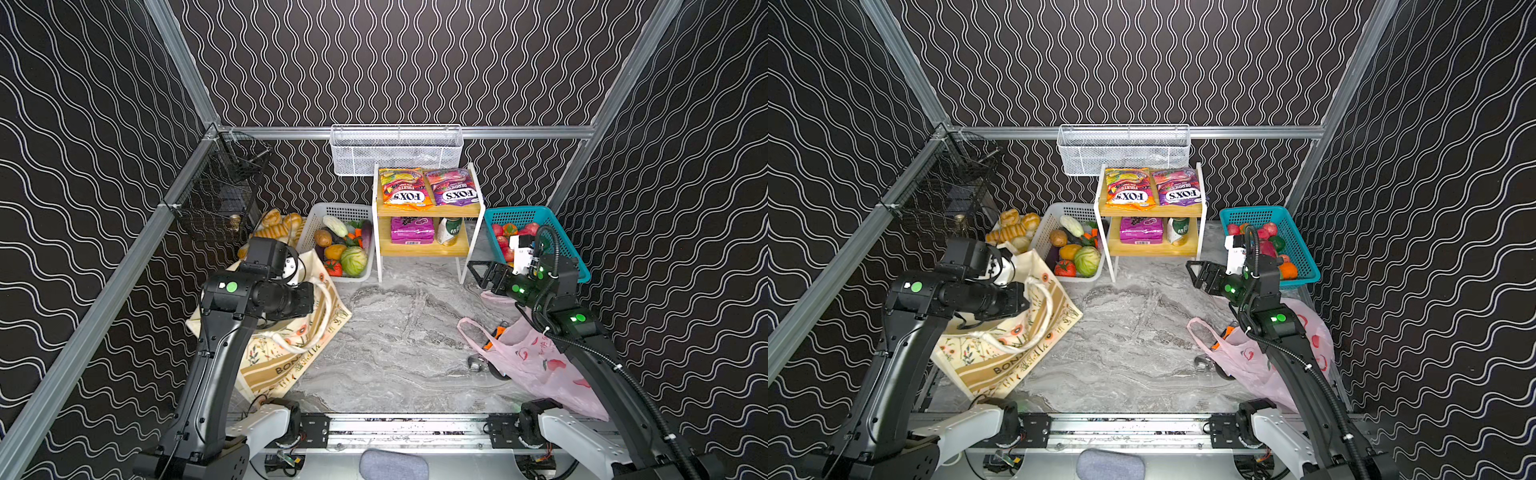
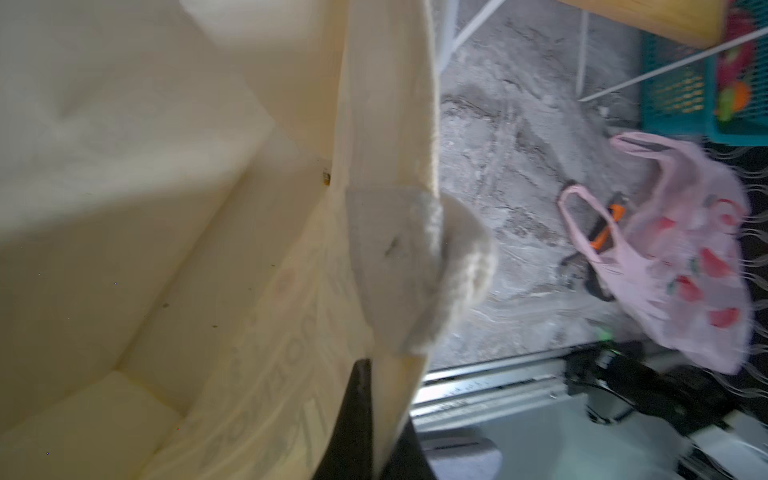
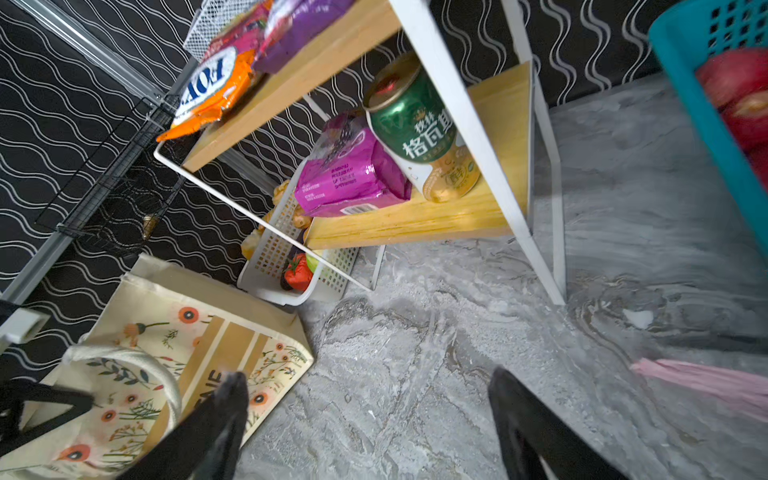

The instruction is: Place the mixed food into the grocery bags and tie them

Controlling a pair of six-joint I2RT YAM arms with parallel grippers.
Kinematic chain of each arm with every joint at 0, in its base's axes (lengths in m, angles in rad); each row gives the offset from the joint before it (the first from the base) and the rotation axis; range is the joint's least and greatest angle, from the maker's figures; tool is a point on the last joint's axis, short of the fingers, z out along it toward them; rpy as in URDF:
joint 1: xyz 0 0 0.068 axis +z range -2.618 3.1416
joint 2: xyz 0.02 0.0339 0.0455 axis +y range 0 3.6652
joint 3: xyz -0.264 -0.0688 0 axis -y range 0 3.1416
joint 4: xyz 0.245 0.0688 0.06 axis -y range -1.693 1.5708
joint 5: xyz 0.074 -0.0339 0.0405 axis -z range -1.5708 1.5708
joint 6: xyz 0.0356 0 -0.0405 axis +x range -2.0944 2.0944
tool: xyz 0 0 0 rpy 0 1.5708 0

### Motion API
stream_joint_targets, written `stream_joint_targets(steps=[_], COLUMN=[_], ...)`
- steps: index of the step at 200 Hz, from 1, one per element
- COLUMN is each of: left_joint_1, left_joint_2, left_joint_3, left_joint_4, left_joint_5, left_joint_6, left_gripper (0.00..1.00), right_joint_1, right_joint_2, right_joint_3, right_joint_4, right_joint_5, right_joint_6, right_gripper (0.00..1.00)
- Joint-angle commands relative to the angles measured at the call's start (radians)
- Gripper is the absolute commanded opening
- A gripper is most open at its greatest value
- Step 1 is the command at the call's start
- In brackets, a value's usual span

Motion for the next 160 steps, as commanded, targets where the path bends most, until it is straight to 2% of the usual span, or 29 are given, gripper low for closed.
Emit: stream_joint_targets(steps=[1, 40, 68, 95, 116, 131, 144, 160], left_joint_1=[-0.078, -0.247, -0.353, -0.432, -0.493, -0.525, -0.532, -0.531], left_joint_2=[-0.004, 0.084, 0.123, 0.176, 0.238, 0.271, 0.269, 0.234], left_joint_3=[-0.018, -0.018, -0.061, -0.086, -0.044, 0.020, 0.083, 0.125], left_joint_4=[0.195, 0.318, 0.526, 0.727, 0.796, 0.777, 0.708, 0.606], left_joint_5=[0.193, 0.141, 0.101, 0.148, 0.203, 0.214, 0.145, -0.018], left_joint_6=[-0.174, -0.271, -0.386, -0.449, -0.439, -0.381, -0.316, -0.227], left_gripper=[0.00, 0.04, 0.09, 0.23, 0.29, 0.38, 0.42, 0.47], right_joint_1=[0.003, 0.063, 0.129, 0.172, 0.177, 0.176, 0.178, 0.183], right_joint_2=[0.039, 0.089, 0.123, 0.133, 0.130, 0.125, 0.117, 0.106], right_joint_3=[-0.015, -0.066, -0.058, -0.077, -0.078, -0.057, -0.028, 0.004], right_joint_4=[0.044, 0.099, 0.103, 0.121, 0.117, 0.086, 0.053, 0.017], right_joint_5=[-0.133, -0.194, -0.205, -0.188, -0.176, -0.164, -0.155, -0.149], right_joint_6=[0.063, 0.111, 0.121, 0.185, 0.230, 0.234, 0.228, 0.233], right_gripper=[0.90, 0.89, 0.89, 0.88, 0.88, 0.88, 0.88, 0.89])
